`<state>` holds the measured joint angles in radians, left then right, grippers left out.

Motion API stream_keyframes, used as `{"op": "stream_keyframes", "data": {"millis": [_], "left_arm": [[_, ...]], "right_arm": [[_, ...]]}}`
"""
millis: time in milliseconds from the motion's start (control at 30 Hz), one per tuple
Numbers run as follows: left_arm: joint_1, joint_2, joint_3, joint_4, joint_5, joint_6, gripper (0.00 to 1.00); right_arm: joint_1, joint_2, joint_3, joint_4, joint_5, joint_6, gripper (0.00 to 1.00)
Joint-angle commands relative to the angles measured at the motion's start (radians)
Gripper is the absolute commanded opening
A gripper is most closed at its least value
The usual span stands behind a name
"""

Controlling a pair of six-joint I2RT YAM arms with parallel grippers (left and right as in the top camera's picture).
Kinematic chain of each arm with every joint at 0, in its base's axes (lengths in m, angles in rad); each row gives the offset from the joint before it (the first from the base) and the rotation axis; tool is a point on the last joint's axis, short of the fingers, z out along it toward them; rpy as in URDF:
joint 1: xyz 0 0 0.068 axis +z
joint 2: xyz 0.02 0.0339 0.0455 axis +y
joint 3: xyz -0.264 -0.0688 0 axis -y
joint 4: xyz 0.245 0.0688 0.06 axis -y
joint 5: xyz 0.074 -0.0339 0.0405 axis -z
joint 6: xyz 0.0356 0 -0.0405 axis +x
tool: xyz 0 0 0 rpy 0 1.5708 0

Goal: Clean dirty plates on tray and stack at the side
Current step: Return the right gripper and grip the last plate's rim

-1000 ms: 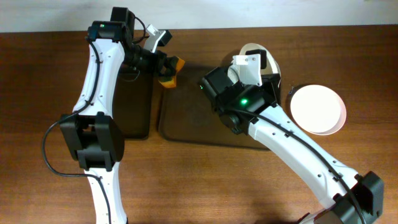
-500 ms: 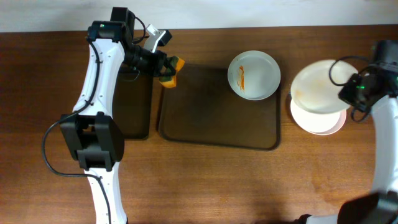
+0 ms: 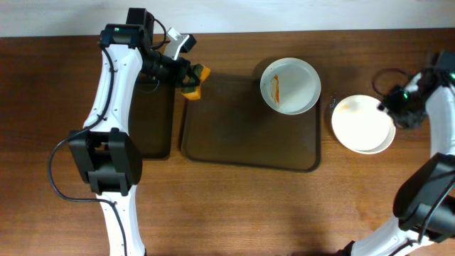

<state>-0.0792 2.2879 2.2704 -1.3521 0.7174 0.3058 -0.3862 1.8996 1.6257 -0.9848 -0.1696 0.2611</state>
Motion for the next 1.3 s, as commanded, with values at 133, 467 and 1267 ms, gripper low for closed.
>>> {"op": "stream_keyframes", "data": {"millis": [133, 467, 1267], "left_arm": [[-0.069, 0.003, 0.024, 0.162, -0.726, -0.631, 0.0], [-0.081, 0.003, 0.024, 0.151, -0.786, -0.724, 0.0], [-0.1, 0.003, 0.024, 0.098, -0.782, -0.694, 0.0]], "right_arm": [[0.434, 0.128, 0.027, 0.254, -0.017, 0.19, 0.5], [0.625, 0.321, 0.027, 0.222, -0.048, 0.214, 0.41], [0.545, 0.309, 0.029, 0.33, -0.07, -0.291, 0.44]]}}
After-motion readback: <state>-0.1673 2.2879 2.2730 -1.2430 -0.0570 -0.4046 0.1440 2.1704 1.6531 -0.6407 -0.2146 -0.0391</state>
